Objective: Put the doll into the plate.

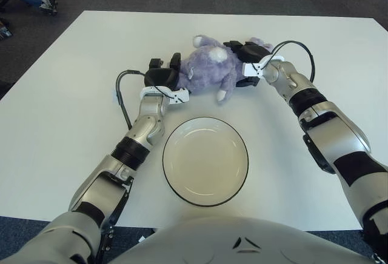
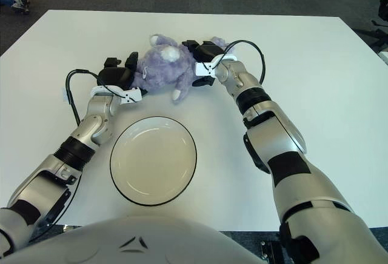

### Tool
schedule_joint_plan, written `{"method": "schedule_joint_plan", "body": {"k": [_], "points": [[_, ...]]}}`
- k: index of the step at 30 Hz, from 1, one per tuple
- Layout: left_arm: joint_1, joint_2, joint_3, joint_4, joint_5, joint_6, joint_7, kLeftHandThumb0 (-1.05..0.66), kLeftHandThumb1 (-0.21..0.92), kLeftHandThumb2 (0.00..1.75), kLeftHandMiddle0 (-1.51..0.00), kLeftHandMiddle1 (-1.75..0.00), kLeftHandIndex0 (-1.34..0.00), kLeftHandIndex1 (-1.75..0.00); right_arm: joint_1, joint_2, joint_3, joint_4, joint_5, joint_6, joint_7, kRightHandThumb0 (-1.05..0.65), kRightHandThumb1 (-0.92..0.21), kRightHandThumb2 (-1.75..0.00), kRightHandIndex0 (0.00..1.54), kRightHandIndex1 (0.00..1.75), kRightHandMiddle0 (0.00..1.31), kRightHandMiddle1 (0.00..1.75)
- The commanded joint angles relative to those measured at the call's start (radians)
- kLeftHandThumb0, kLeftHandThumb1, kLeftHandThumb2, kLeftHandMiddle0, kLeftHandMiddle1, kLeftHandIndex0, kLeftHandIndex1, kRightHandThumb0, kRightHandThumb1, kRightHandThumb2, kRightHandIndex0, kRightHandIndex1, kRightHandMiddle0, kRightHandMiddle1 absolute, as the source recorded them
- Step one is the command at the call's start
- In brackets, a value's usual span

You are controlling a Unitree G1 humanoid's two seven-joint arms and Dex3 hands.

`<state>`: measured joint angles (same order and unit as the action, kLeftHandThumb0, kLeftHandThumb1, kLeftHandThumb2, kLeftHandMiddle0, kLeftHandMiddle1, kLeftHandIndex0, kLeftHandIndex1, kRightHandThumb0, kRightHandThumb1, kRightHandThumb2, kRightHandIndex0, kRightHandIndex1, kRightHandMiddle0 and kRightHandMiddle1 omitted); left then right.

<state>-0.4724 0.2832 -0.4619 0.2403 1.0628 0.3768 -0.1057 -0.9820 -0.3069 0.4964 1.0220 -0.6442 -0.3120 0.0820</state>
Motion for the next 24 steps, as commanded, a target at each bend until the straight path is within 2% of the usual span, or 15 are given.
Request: {"method": "schedule_joint_plan", "body": {"k": [1,2,3,4,6,8,10,11,12,13,16,18,20,24], "points": [[-0.038,0.003,-0.013,0.018,-0.016,-0.023,-0.013,-0.86,0.87,0.49,0.00,-1.35,0.00,-0.42,0.029,-0.007,-0.002,-0.009,0.003,0.012,0.009,-0.37,-0.18,-1.08,0.02,0.94,0.00,0.51],[-0.040,0.002,-0.012,0.022,-0.021,-0.028,-0.011,-0.84,0.86,0.48,0.00,-1.38,0.00,-0.47,0.030,-0.006,-0.004,-0.012,0.003,0.020,0.005,-0.35,-0.17,-1.09,0.02,1.00,0.00,0.58],[-0.043,-0.001,-0.011,0.026,-0.025,-0.031,-0.010,-0.78,0.77,0.56,0.00,-1.45,0.00,-0.60,0.029,-0.006,-0.005,-0.013,0.002,0.024,0.004,-0.32,-0.15,-1.12,0.01,1.17,0.00,0.81],[-0.046,-0.005,-0.009,0.031,-0.031,-0.034,-0.005,-0.75,0.70,0.64,0.00,-1.50,0.00,-0.69,0.027,-0.003,-0.007,-0.008,0.003,0.030,0.001,-0.29,-0.14,-1.14,0.01,1.29,0.00,0.96],[-0.051,-0.009,-0.007,0.039,-0.041,-0.039,0.005,-0.68,0.59,0.77,-0.01,-1.62,0.00,-0.93,0.025,0.000,-0.009,-0.003,0.004,0.037,-0.003,-0.24,-0.12,-1.20,0.05,1.41,0.00,1.28],[-0.054,-0.011,-0.005,0.046,-0.052,-0.047,0.015,-0.63,0.51,0.86,-0.06,-1.68,0.00,-1.16,0.025,0.002,-0.012,-0.001,0.007,0.040,-0.006,-0.18,-0.11,-1.26,0.15,1.50,0.06,1.51],[-0.057,-0.012,-0.004,0.051,-0.060,-0.053,0.022,-0.57,0.43,0.95,-0.16,-1.71,0.00,-1.45,0.025,0.004,-0.014,0.000,0.008,0.042,-0.008,0.11,-0.28,-1.13,0.37,1.53,0.14,1.63],[-0.059,-0.013,-0.001,0.054,-0.069,-0.062,0.027,-0.54,0.40,0.98,-0.19,-1.73,0.00,-1.56,0.024,0.004,-0.016,0.003,0.010,0.039,-0.009,0.22,-0.34,-1.08,0.46,1.53,0.16,1.67],[-0.060,-0.013,0.003,0.057,-0.081,-0.076,0.034,-0.54,0.40,0.98,-0.19,-1.73,0.00,-1.56,0.024,0.004,-0.023,0.009,0.018,0.028,-0.014,0.22,-0.34,-1.08,0.46,1.53,0.16,1.67],[-0.061,-0.013,0.005,0.059,-0.091,-0.085,0.039,-0.28,0.41,1.05,-0.31,-1.72,-0.08,-1.62,0.024,0.003,-0.028,0.013,0.023,0.019,-0.017,0.14,-0.27,-1.19,0.61,1.45,0.32,1.70],[-0.061,-0.011,0.013,0.065,-0.119,-0.116,0.060,-0.10,0.39,1.15,-0.51,-1.65,-0.27,-1.71,0.024,0.004,-0.037,0.029,0.031,-0.004,-0.033,0.05,-0.13,-1.37,0.82,1.31,0.58,1.73],[-0.062,-0.008,0.017,0.072,-0.137,-0.144,0.082,-0.06,0.39,1.17,-0.55,-1.63,-0.30,-1.72,0.026,0.006,-0.046,0.033,0.040,-0.017,-0.042,0.03,-0.09,-1.40,0.86,1.29,0.64,1.74],[-0.064,-0.006,0.019,0.078,-0.149,-0.162,0.096,-0.03,0.29,1.26,-0.64,-1.52,-0.46,-1.74,0.028,0.008,-0.050,0.036,0.046,-0.026,-0.048,0.01,-0.03,-1.47,0.92,1.25,0.72,1.74],[-0.063,0.001,0.036,0.108,-0.193,-0.243,0.163,-0.01,0.18,1.36,-0.79,-1.39,-0.59,-1.74,0.026,0.012,-0.069,0.050,0.071,-0.041,-0.043,0.01,0.03,-1.54,0.96,1.23,0.79,1.75]]}}
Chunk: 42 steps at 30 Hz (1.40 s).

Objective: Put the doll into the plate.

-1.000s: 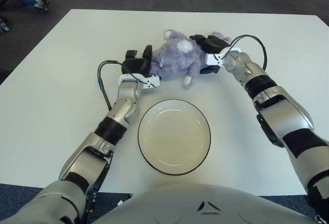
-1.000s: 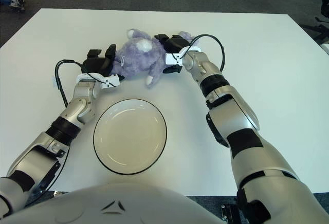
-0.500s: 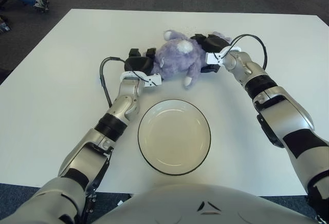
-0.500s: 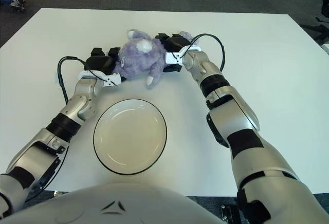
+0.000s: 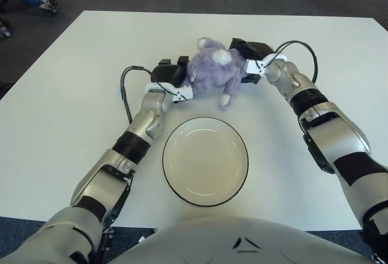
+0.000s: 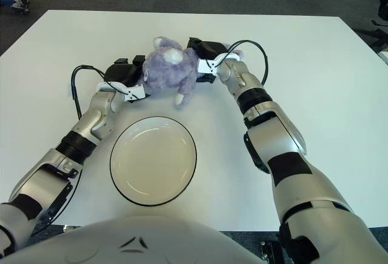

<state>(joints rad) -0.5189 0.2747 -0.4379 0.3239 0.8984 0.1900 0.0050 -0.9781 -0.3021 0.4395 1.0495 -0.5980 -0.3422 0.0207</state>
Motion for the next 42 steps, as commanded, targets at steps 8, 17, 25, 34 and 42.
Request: {"method": "schedule_joint_plan", "body": {"k": [8,17,25,34,42], "points": [[-0.032,0.014,0.016,0.084,-0.055,-0.136,0.146,0.00,0.04,1.52,-0.88,-1.41,-0.69,-1.75,0.020,0.016,-0.031,0.030,0.054,-0.005,0.036,0.01,0.07,-1.58,0.99,1.22,0.83,1.75],[-0.043,0.015,0.017,0.123,-0.076,-0.177,0.194,0.00,-0.04,1.65,-0.89,-1.55,-0.72,-1.75,0.024,0.027,-0.056,0.033,0.091,0.006,0.048,0.01,0.11,-1.62,1.02,1.22,0.85,1.75],[-0.051,0.015,0.026,0.149,-0.101,-0.207,0.214,0.00,-0.10,1.73,-0.92,-1.60,-0.74,-1.75,0.033,0.026,-0.061,0.029,0.084,-0.012,0.013,0.01,0.12,-1.63,1.03,1.22,0.85,1.75],[-0.052,0.003,0.045,0.152,-0.125,-0.208,0.237,0.00,-0.12,1.72,-1.00,-1.50,-0.74,-1.75,0.038,0.022,-0.055,0.021,0.071,-0.029,-0.025,0.01,0.12,-1.63,1.05,1.20,0.84,1.75],[-0.051,0.004,0.068,0.127,-0.147,-0.209,0.251,0.00,-0.13,1.67,-1.08,-1.32,-0.76,-1.75,0.049,0.012,-0.061,-0.013,0.067,-0.046,-0.082,0.01,0.14,-1.65,1.06,1.21,0.85,1.75]]}}
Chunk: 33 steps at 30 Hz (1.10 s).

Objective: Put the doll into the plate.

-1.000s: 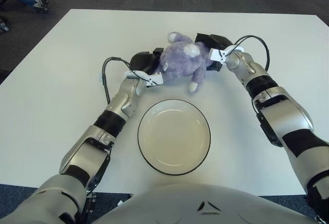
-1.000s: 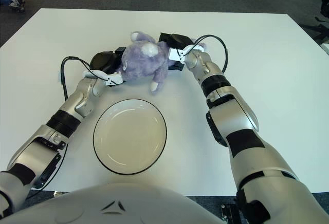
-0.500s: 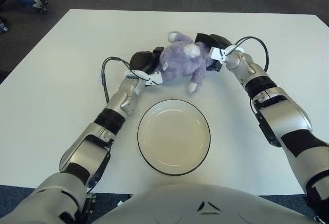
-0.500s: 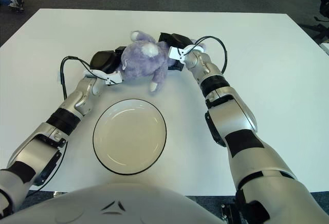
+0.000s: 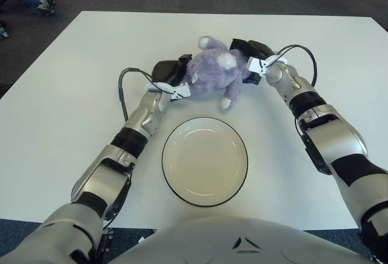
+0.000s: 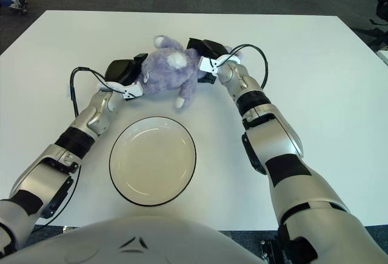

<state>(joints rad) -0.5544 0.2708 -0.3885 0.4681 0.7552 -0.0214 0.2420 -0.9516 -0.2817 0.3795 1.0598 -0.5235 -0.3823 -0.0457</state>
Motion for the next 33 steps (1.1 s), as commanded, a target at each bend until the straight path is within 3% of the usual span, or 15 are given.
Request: {"method": "schedule_joint_plan", "body": {"k": [1,13,23,33], "points": [[-0.017,0.011,0.019,-0.021,-0.002,0.006,0.013,0.00,-0.13,1.67,-1.09,-1.30,-0.76,-1.75,0.026,-0.012,-0.003,-0.040,-0.008,-0.004,-0.021,0.01,0.14,-1.66,1.06,1.22,0.85,1.75],[-0.005,0.040,0.049,-0.095,-0.003,0.010,0.009,0.00,-0.12,1.64,-1.09,-1.26,-0.76,-1.75,0.047,-0.033,-0.017,-0.146,-0.006,0.026,-0.035,0.00,0.18,-1.73,1.05,1.36,0.85,1.75],[0.056,0.068,0.085,-0.264,-0.009,0.026,-0.024,0.00,-0.09,1.60,-1.06,-1.25,-0.75,-1.75,0.102,-0.061,-0.059,-0.337,0.016,0.103,0.020,0.00,0.10,-1.75,0.91,1.65,0.74,1.75],[0.097,0.078,0.094,-0.371,0.039,0.055,-0.036,0.00,-0.06,1.58,-1.03,-1.28,-0.73,-1.75,0.173,-0.065,-0.089,-0.513,-0.001,0.181,0.043,0.00,0.09,-1.75,0.92,1.66,0.71,1.75]]}}
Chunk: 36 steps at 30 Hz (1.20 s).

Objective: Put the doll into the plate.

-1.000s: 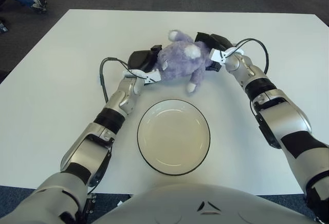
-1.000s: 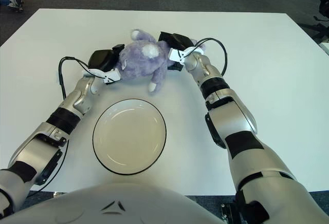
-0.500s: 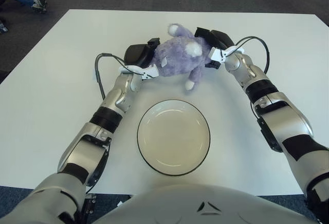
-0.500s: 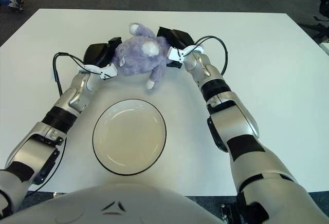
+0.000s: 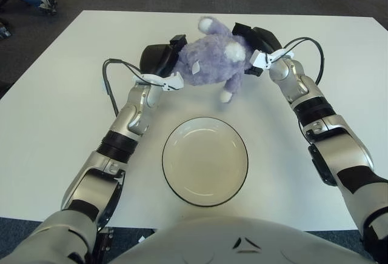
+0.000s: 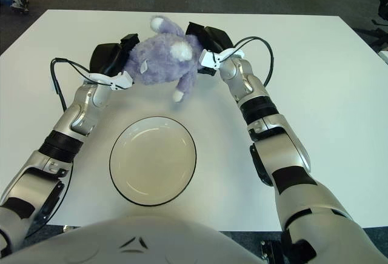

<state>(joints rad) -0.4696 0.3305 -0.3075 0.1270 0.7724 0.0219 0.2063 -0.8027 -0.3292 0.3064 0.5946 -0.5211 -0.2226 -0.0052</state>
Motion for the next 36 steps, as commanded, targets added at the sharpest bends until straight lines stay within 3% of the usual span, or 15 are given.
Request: {"method": "schedule_joint_plan", "body": {"k": [1,7,11,22,28,36], "points": [[0.016,0.020,0.013,-0.042,0.029,0.013,0.002,0.00,-0.06,1.59,-1.02,-1.31,-0.72,-1.75,0.030,-0.019,-0.018,-0.065,-0.005,0.024,0.003,0.00,0.10,-1.75,0.93,1.65,0.72,1.75],[0.039,0.024,0.018,-0.095,0.057,0.016,0.012,0.00,-0.07,1.71,-0.93,-1.63,-0.68,-1.74,0.062,-0.022,-0.031,-0.154,0.008,0.051,0.027,0.00,0.09,-1.75,0.93,1.66,0.70,1.75],[0.066,0.027,0.022,-0.155,0.073,0.022,0.003,-0.01,-0.08,1.71,-0.92,-1.72,-0.75,-1.61,0.093,-0.019,-0.045,-0.237,0.021,0.085,0.057,0.00,0.08,-1.75,0.92,1.69,0.68,1.75],[0.187,0.039,0.060,-0.356,0.067,0.029,-0.068,-0.01,-0.10,1.67,-0.91,-1.75,-0.88,-1.39,0.182,-0.016,-0.066,-0.420,-0.002,0.115,0.062,0.00,0.09,-1.75,0.93,1.67,0.69,1.75],[0.234,0.047,0.072,-0.419,0.081,0.024,-0.092,-0.02,-0.09,1.64,-0.89,-1.75,-0.91,-1.34,0.286,-0.031,-0.083,-0.592,0.023,0.161,0.136,0.00,0.09,-1.75,0.94,1.65,0.70,1.75],[0.301,0.058,0.096,-0.466,0.045,-0.016,-0.109,-0.02,-0.05,1.58,-0.85,-1.75,-0.90,-1.30,0.355,-0.010,-0.104,-0.698,0.086,0.240,0.227,0.00,0.08,-1.74,0.94,1.66,0.68,1.75]]}}
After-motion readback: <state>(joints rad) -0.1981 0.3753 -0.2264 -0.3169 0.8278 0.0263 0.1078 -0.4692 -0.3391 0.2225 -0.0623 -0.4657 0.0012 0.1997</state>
